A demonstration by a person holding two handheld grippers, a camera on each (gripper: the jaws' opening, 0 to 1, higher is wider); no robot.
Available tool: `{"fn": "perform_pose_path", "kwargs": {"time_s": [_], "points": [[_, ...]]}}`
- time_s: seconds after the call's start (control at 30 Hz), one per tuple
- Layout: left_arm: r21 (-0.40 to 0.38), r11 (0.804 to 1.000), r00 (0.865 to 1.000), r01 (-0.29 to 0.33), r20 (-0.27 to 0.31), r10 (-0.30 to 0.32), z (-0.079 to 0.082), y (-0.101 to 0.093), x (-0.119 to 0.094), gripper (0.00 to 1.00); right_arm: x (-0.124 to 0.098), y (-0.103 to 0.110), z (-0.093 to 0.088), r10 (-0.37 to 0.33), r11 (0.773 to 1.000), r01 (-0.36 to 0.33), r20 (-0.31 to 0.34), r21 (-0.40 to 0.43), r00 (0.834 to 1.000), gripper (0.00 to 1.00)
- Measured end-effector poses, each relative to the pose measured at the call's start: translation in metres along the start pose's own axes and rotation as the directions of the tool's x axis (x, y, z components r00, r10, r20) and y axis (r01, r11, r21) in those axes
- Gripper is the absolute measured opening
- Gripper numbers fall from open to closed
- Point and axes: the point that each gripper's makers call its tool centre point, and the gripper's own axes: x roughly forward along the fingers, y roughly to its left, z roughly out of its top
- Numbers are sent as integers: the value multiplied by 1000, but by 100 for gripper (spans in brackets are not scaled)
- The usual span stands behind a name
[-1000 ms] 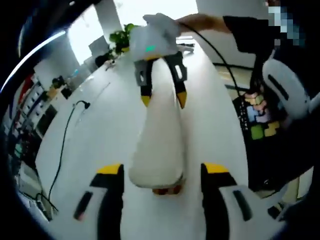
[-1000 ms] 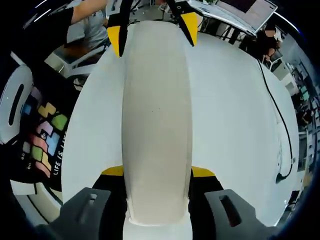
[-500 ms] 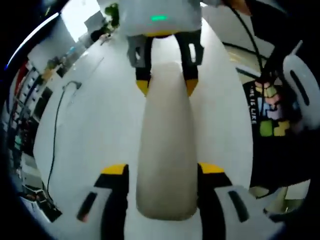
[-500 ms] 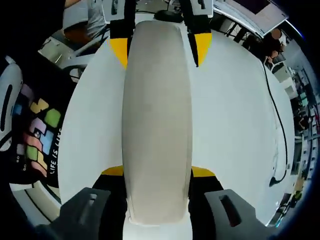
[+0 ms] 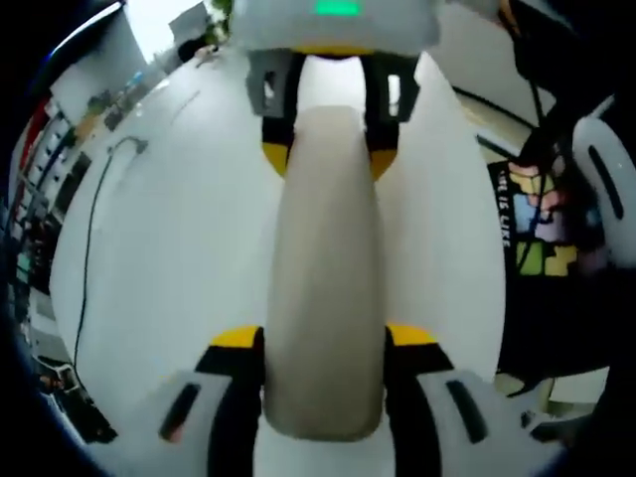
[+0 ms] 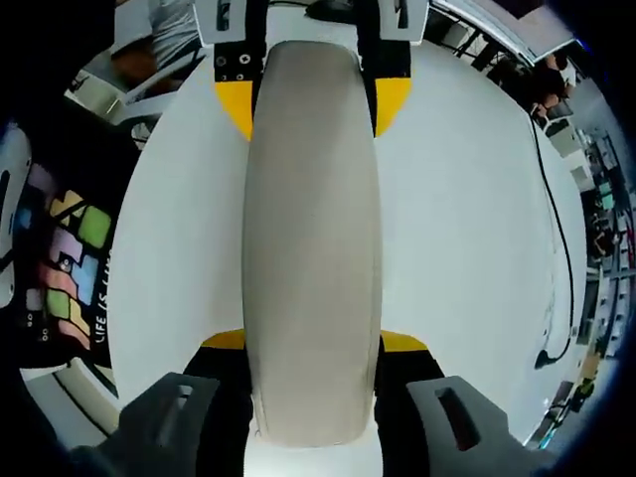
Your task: Arrange the utensils inside the cutlery case until each visible utensil rests in its matching compartment.
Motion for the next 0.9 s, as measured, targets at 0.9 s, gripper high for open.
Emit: {"fn": "perform_pose_path", "kwargs": {"time_s": [0.9], "points": [[-9, 999, 999, 50, -12, -50, -2, 3, 15, 49, 3, -1, -7, 53, 999, -53, -17, -1, 998, 48]]}}
